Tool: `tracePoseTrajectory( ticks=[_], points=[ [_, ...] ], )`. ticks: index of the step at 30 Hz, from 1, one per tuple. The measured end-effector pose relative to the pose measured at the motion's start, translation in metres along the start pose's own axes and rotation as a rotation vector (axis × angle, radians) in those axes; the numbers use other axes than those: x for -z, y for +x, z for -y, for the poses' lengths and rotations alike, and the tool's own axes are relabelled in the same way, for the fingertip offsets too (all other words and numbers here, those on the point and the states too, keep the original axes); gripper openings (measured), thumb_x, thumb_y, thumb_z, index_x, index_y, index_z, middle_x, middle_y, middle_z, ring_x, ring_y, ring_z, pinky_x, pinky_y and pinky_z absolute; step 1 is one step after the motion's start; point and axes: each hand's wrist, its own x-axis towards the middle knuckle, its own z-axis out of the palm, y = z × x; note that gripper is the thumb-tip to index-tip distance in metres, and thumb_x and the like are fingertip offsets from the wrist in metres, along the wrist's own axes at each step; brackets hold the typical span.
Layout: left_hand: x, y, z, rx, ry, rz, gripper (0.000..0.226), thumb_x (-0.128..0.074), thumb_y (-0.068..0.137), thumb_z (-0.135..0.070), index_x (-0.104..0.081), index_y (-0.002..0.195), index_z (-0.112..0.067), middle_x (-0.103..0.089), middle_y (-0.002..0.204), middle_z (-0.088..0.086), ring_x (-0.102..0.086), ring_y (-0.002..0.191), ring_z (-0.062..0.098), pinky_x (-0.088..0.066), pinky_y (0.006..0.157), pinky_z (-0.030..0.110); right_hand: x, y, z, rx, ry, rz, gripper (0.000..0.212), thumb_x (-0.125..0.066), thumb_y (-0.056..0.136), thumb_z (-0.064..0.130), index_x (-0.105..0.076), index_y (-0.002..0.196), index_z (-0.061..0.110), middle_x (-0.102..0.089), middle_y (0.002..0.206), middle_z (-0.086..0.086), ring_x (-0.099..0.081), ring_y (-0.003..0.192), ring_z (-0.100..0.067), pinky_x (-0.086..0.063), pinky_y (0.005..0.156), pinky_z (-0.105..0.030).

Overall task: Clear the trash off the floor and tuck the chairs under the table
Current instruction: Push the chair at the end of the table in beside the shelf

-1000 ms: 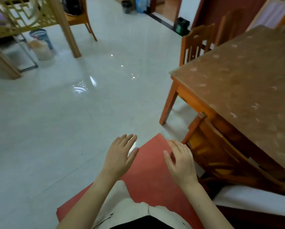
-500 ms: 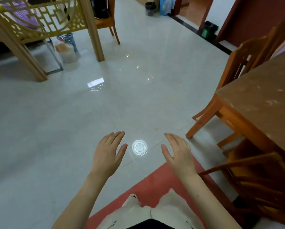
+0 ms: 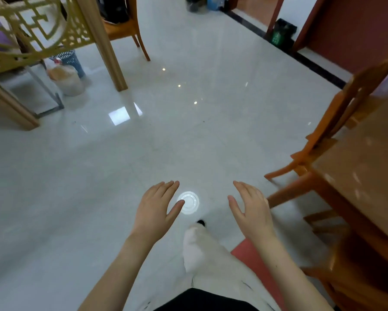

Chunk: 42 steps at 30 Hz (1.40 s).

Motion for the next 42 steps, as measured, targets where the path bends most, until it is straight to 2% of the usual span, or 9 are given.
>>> tracePoseTrajectory(
  ticks=[3, 10, 13, 18, 22, 27, 31, 39, 42],
  points=[
    [0.021, 0.089, -0.006, -0.032, 0.022, -0.017, 0.065, -0.022, 0.093, -0.063, -0.049, 0.138, -0.023, -0.053, 0.138, -0.006, -0.042, 0.132, 0.021, -0.028, 0.109, 0.033, 0.014, 0.083, -0.014, -0.009, 0.003, -0.022, 0.051, -0.043, 0.094, 0.045, -0.061, 0.127, 0.009, -0.065, 0.122, -0.007, -0.059, 0.114, -0.028, -0.045, 0.099, -0.044],
    [0.057, 0.281, -0.029, -0.130, 0.008, -0.079, 0.057, -0.030, 0.096, -0.055, -0.052, 0.136, -0.020, -0.056, 0.135, -0.003, -0.045, 0.128, 0.023, -0.035, 0.107, 0.038, 0.038, 0.260, -0.043, -0.002, -0.009, -0.127, 0.050, -0.043, 0.095, 0.043, -0.061, 0.127, 0.009, -0.065, 0.122, -0.007, -0.058, 0.114, -0.026, -0.043, 0.098, -0.040],
    [0.044, 0.355, -0.031, -0.188, 0.007, -0.023, 0.058, -0.028, 0.096, -0.055, -0.053, 0.135, -0.019, -0.056, 0.135, -0.002, -0.046, 0.128, 0.025, -0.036, 0.106, 0.041, 0.026, 0.319, -0.063, -0.037, 0.000, -0.124, 0.050, -0.043, 0.095, 0.043, -0.061, 0.128, 0.010, -0.065, 0.122, -0.006, -0.059, 0.114, -0.026, -0.044, 0.098, -0.040],
    [0.022, 0.501, -0.027, -0.313, 0.035, 0.076, 0.062, -0.022, 0.098, -0.057, -0.052, 0.136, -0.019, -0.056, 0.135, -0.001, -0.045, 0.130, 0.025, -0.034, 0.108, 0.039, 0.007, 0.429, -0.100, -0.131, -0.034, -0.117, 0.052, -0.039, 0.096, 0.047, -0.059, 0.130, 0.013, -0.063, 0.126, -0.002, -0.055, 0.119, -0.022, -0.035, 0.103, -0.031],
    [0.027, 0.640, -0.044, -0.430, 0.023, 0.138, 0.061, -0.024, 0.097, -0.056, -0.051, 0.137, -0.019, -0.054, 0.138, -0.001, -0.044, 0.131, 0.025, -0.034, 0.109, 0.041, 0.025, 0.530, -0.127, -0.262, -0.044, -0.196, 0.056, -0.036, 0.096, 0.049, -0.057, 0.133, 0.014, -0.061, 0.131, -0.001, -0.053, 0.123, -0.022, -0.036, 0.106, -0.035],
    [0.039, 0.807, -0.109, -0.648, -0.014, 0.200, 0.058, -0.026, 0.098, -0.055, -0.048, 0.139, -0.020, -0.052, 0.139, -0.003, -0.042, 0.132, 0.023, -0.034, 0.108, 0.042, 0.068, 0.629, -0.164, -0.419, -0.062, -0.360, 0.054, -0.037, 0.096, 0.048, -0.058, 0.133, 0.014, -0.061, 0.131, -0.001, -0.052, 0.124, -0.020, -0.037, 0.107, -0.036],
    [0.011, 0.901, -0.176, -0.795, -0.040, 0.265, 0.059, -0.025, 0.097, -0.055, -0.047, 0.140, -0.021, -0.051, 0.141, -0.003, -0.040, 0.134, 0.022, -0.031, 0.110, 0.038, 0.089, 0.680, -0.213, -0.518, -0.088, -0.453, 0.049, -0.041, 0.097, 0.043, -0.059, 0.131, 0.013, -0.063, 0.128, -0.001, -0.055, 0.122, -0.019, -0.042, 0.103, -0.041],
    [-0.081, 1.047, -0.306, -0.877, -0.062, 0.404, 0.062, -0.020, 0.096, -0.059, -0.043, 0.143, -0.025, -0.044, 0.145, -0.008, -0.034, 0.138, 0.015, -0.024, 0.114, 0.032, 0.141, 0.788, -0.365, -0.663, -0.110, -0.507, 0.049, -0.041, 0.098, 0.042, -0.060, 0.129, 0.010, -0.065, 0.126, -0.004, -0.058, 0.119, -0.022, -0.045, 0.102, -0.035],
    [-0.094, 1.106, -0.365, -0.910, -0.075, 0.416, 0.062, -0.020, 0.096, -0.059, -0.043, 0.143, -0.025, -0.045, 0.145, -0.008, -0.034, 0.138, 0.015, -0.025, 0.114, 0.033, 0.179, 0.831, -0.414, -0.693, -0.104, -0.510, 0.050, -0.040, 0.098, 0.045, -0.058, 0.132, 0.013, -0.063, 0.129, -0.003, -0.057, 0.120, -0.021, -0.048, 0.101, -0.040]
  ],
)
